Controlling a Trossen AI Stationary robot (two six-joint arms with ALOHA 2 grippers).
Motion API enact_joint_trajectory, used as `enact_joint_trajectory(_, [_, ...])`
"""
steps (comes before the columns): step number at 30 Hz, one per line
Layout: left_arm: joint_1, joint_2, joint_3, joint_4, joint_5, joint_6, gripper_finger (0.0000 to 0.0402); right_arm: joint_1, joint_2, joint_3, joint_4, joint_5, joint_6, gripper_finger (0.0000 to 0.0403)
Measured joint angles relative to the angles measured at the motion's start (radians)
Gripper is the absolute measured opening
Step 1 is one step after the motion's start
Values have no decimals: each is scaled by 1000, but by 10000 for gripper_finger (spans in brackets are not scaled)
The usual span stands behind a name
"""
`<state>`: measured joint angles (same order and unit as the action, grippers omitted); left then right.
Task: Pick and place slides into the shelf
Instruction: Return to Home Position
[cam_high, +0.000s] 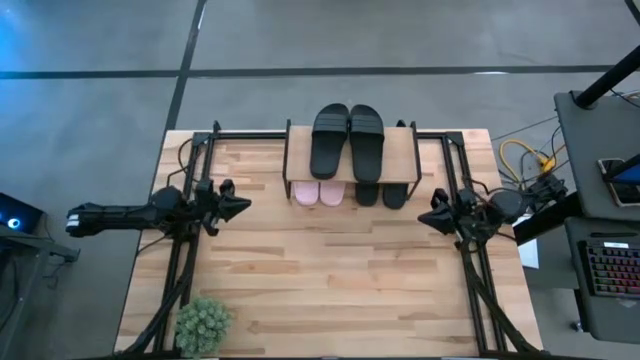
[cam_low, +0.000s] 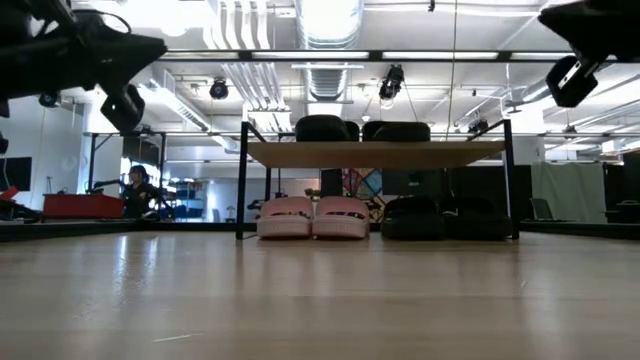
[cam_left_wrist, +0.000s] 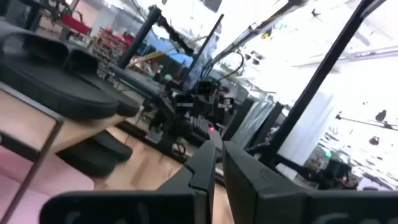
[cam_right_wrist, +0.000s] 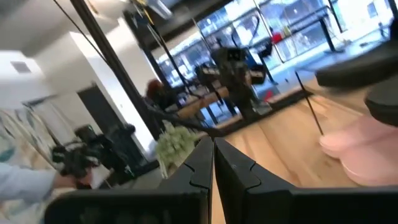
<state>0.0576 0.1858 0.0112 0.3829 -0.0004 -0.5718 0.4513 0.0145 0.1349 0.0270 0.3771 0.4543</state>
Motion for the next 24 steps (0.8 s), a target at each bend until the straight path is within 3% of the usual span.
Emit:
enact_joint_trajectory(4, [7,-46,-2,-35,-29,10,15,0,-11,-22,-7,7,-17,9])
enact_joint_trajectory(7, [7,-69,-3,-117,-68,1,15,0,-14,-27,-97,84,21,9])
enact_joint_trajectory(13, [7,-77,-3,-136,-127,1,15,0,-11,-28,-207,319,381,9])
enact_joint_trajectory(15, [7,-81,-3,-124,-158,-5,15,0,-14,-28,-180,264,364,9])
enact_joint_trajectory(18, [7,-83,-3,-107,-175,-8,15,-10,-13,-28,-83,70,109,9])
enact_joint_trajectory(24, [9,-77,-4,-116,-177,14,15,-109,-15,-35,-83,-95,97,9])
